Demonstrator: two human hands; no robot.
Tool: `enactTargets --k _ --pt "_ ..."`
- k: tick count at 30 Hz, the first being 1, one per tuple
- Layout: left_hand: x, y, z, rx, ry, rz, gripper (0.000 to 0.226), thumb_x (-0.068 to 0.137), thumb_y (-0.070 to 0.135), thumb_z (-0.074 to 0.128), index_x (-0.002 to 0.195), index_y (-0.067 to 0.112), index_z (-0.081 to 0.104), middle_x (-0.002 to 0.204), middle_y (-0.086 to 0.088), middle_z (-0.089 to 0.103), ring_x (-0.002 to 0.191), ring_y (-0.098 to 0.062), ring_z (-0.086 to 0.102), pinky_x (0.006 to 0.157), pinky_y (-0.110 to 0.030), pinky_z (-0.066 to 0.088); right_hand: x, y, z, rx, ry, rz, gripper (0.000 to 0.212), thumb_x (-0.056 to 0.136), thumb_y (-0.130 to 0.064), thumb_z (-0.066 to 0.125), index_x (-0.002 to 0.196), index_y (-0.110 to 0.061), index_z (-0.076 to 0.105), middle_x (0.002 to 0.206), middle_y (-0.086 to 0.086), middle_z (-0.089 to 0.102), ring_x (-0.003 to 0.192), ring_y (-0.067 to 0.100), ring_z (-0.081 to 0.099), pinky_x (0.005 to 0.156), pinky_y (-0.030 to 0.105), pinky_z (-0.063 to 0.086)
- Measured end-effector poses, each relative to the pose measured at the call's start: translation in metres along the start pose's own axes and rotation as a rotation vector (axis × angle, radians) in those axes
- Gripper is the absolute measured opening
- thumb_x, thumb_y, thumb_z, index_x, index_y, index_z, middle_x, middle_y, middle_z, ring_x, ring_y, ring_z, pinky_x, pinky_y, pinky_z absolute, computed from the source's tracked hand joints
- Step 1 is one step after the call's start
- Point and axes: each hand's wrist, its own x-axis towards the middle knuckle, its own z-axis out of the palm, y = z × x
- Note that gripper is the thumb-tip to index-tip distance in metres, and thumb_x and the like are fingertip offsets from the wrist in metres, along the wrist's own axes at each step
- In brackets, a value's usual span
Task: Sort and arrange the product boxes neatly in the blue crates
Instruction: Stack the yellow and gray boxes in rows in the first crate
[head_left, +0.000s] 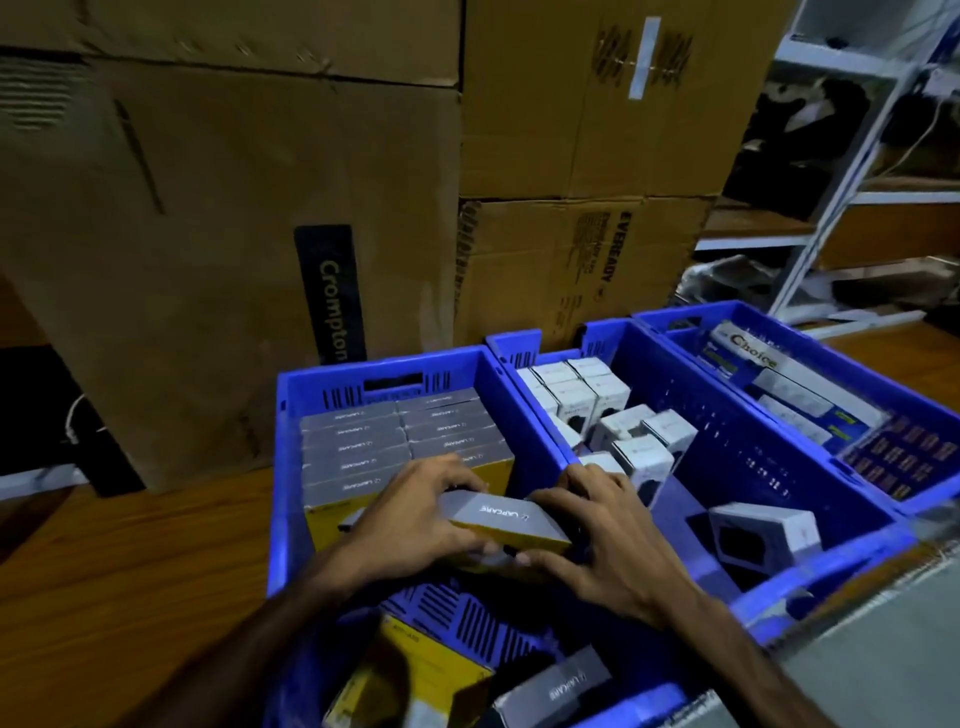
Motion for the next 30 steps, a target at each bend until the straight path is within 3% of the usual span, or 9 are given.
enactTargets --k 3,8,12,16,19,23,28,30 --pt "-0.016 -0.003 0.0 -0.016 0.079 -0.055 0.051 0.055 0.06 0.087 0.095 0.033 0.072 0.096 0.019 0.061 0.092 0.001 0.06 0.079 -0.031 0.053 0.011 -0.006 -0.003 -0.034 -0.021 -0.055 0.049 0.085 -0.066 0.057 0.118 -0.031 0.065 0.1 -0.008 0.045 0.095 0.014 0.047 0.08 0.037 0.041" --pt "-0.027 -0.017 -0.004 -0.022 0.186 -0.1 0.04 0.062 0.056 0.082 0.093 0.033 0.072 0.095 0.017 0.063 0.09 -0.002 0.061 0.072 -0.034 0.055 0.047 -0.01 -0.009 -0.1 -0.177 -0.062 0.049 0.084 -0.068 0.057 0.12 -0.035 0.06 0.105 -0.007 0.036 0.104 0.015 0.041 0.084 0.038 0.032" --pt "-0.02 -0.028 -0.012 0.093 0.146 -0.082 0.041 0.07 0.049 0.08 0.106 0.031 0.071 0.102 0.018 0.06 0.094 -0.001 0.061 0.08 -0.033 0.056 0.077 0.0 -0.004 -0.239 -0.324 -0.036 0.06 0.082 -0.075 0.045 0.127 -0.037 0.056 0.113 -0.005 0.037 0.115 0.018 0.044 0.086 0.039 0.022" --pt "-0.024 -0.046 -0.015 0.205 0.14 -0.115 0.046 0.079 0.035 0.084 0.122 0.032 0.067 0.109 0.015 0.057 0.106 -0.007 0.058 0.093 -0.026 0.049 0.096 0.011 0.014 -0.327 -0.365 0.038 0.072 0.076 -0.078 0.026 0.133 -0.042 0.052 0.118 -0.004 0.044 0.122 0.022 0.048 0.096 0.049 0.026" --pt "-0.022 -0.048 -0.016 0.194 0.168 -0.142 0.03 0.081 0.038 0.082 0.109 0.034 0.071 0.102 0.018 0.06 0.098 -0.003 0.061 0.088 -0.024 0.05 0.1 0.015 0.029 -0.392 -0.338 0.038 0.058 0.089 -0.065 0.02 0.131 -0.04 0.052 0.115 -0.005 0.047 0.122 0.022 0.048 0.098 0.052 0.026" --pt "-0.017 -0.05 -0.016 0.078 0.293 -0.191 0.017 0.083 0.028 0.085 0.09 0.036 0.072 0.091 0.02 0.065 0.085 0.005 0.062 0.072 -0.008 0.044 0.105 0.014 0.037 -0.404 -0.317 0.017 0.071 0.082 -0.065 0.005 0.121 -0.035 0.056 0.11 -0.005 0.055 0.117 0.022 0.051 0.101 0.053 0.023" --pt "-0.018 -0.053 -0.012 0.011 0.3 -0.25 0.011 0.085 0.027 0.083 0.083 0.032 0.074 0.076 0.017 0.067 0.074 -0.002 0.064 0.065 -0.027 0.054 0.117 0.012 0.042 -0.448 -0.305 -0.037 0.079 0.082 -0.062 0.0 0.114 -0.026 0.062 0.109 -0.002 0.065 0.11 0.025 0.056 0.1 0.049 0.023" --pt "-0.018 -0.052 -0.01 0.011 0.291 -0.257 0.011 0.085 0.025 0.082 0.081 0.031 0.074 0.075 0.023 0.067 0.07 0.001 0.063 0.061 -0.022 0.051 0.12 0.011 0.049 -0.479 -0.284 -0.041 0.071 0.084 -0.056 0.006 0.105 -0.025 0.066 0.102 0.0 0.068 0.105 0.027 0.059 0.098 0.046 0.021"
